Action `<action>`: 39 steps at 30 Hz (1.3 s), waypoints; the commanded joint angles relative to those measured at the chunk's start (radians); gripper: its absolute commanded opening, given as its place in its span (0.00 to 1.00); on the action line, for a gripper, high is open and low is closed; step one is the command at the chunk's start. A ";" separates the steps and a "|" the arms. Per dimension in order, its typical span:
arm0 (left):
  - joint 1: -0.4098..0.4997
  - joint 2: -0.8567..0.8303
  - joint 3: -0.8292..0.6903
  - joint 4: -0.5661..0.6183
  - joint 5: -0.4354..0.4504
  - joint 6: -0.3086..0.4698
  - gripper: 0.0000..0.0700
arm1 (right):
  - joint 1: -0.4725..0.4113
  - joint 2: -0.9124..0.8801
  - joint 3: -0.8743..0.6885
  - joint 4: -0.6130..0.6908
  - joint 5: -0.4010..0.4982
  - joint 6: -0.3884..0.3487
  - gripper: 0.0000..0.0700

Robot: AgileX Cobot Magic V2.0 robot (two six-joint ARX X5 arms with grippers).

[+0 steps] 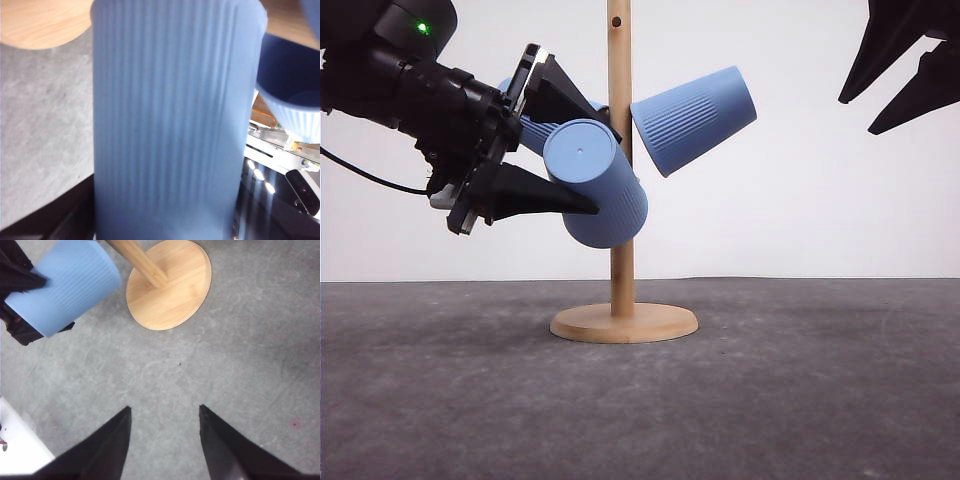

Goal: Place three cups

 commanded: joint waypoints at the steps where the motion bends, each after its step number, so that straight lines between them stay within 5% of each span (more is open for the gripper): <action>1: -0.004 0.010 0.023 0.010 0.005 0.003 0.56 | 0.000 0.008 0.021 0.008 -0.002 -0.012 0.39; 13: -0.004 0.011 0.023 0.007 -0.029 0.004 0.58 | 0.000 0.008 0.021 0.007 -0.002 -0.008 0.39; 18: -0.004 0.011 0.023 0.010 -0.027 0.012 0.83 | 0.000 0.008 0.021 0.004 -0.002 -0.008 0.39; 28: -0.004 0.011 0.023 0.012 -0.006 0.035 0.86 | 0.000 0.008 0.021 -0.001 -0.002 -0.008 0.39; 39: 0.007 -0.058 0.023 -0.070 0.115 0.296 0.85 | 0.000 0.008 0.021 -0.027 -0.002 -0.008 0.39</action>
